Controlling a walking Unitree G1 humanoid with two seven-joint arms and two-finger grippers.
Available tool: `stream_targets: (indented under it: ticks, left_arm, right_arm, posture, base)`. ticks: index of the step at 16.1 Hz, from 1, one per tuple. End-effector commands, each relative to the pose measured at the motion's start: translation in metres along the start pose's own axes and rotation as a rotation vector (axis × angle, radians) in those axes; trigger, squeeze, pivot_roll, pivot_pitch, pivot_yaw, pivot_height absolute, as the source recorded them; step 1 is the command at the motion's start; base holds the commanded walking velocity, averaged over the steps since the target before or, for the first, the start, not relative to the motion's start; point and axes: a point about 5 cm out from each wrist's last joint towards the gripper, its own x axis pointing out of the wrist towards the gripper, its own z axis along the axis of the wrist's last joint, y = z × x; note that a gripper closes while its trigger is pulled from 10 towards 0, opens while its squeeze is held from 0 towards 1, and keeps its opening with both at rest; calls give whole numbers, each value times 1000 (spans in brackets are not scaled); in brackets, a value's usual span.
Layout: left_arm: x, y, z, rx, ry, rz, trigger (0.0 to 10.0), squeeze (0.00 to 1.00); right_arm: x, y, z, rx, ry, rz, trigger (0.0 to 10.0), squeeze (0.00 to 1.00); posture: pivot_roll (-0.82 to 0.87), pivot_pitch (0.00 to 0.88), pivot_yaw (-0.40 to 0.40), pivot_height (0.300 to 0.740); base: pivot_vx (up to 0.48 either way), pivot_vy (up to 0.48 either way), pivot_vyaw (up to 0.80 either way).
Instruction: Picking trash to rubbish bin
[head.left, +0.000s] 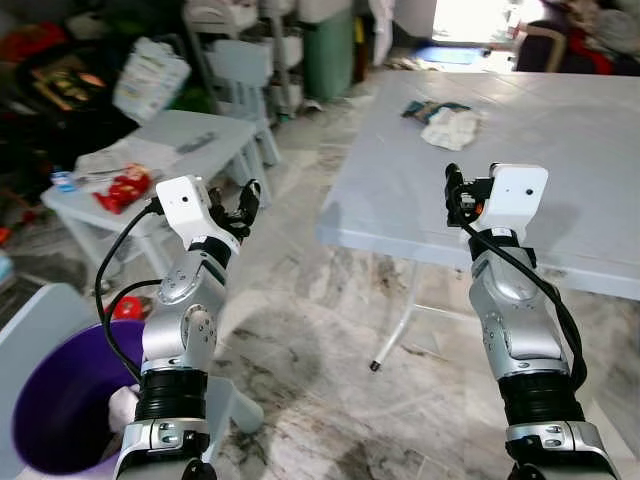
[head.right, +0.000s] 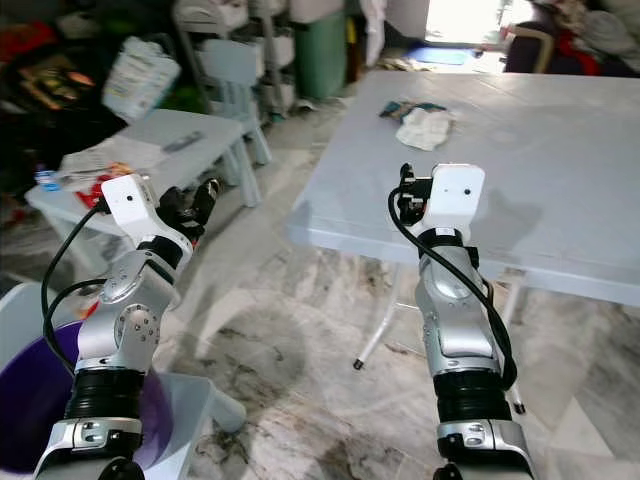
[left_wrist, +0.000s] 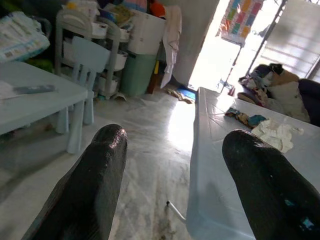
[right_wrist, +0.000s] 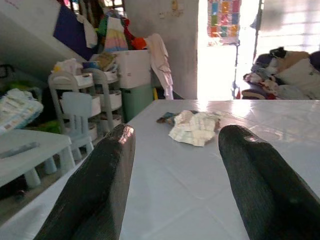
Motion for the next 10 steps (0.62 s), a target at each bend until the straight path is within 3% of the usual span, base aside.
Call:
stream_targets:
  ticks: [1,6,10]
  left_arm:
    - [1,0,3,4,-3,4,10000,0]
    - [1,2,2,-11,2,13,10000,0]
    - [0,0,1,-26,7,3,10000,0]
  right_arm:
    - [2,2,6,-13,-16,9,10000,0]
    - [2,-1,7,-23,-17,0,10000,0]
    - [2,-3,9,-34,-28,-1,10000,0]
  posture:
    - [-4,0,75,740]
    - [-6,0,72,740]
    - [-10,0,70,740]
  base:
    - [0,0,-800]
    - [0,0,-800]
    - [0,0,-109]
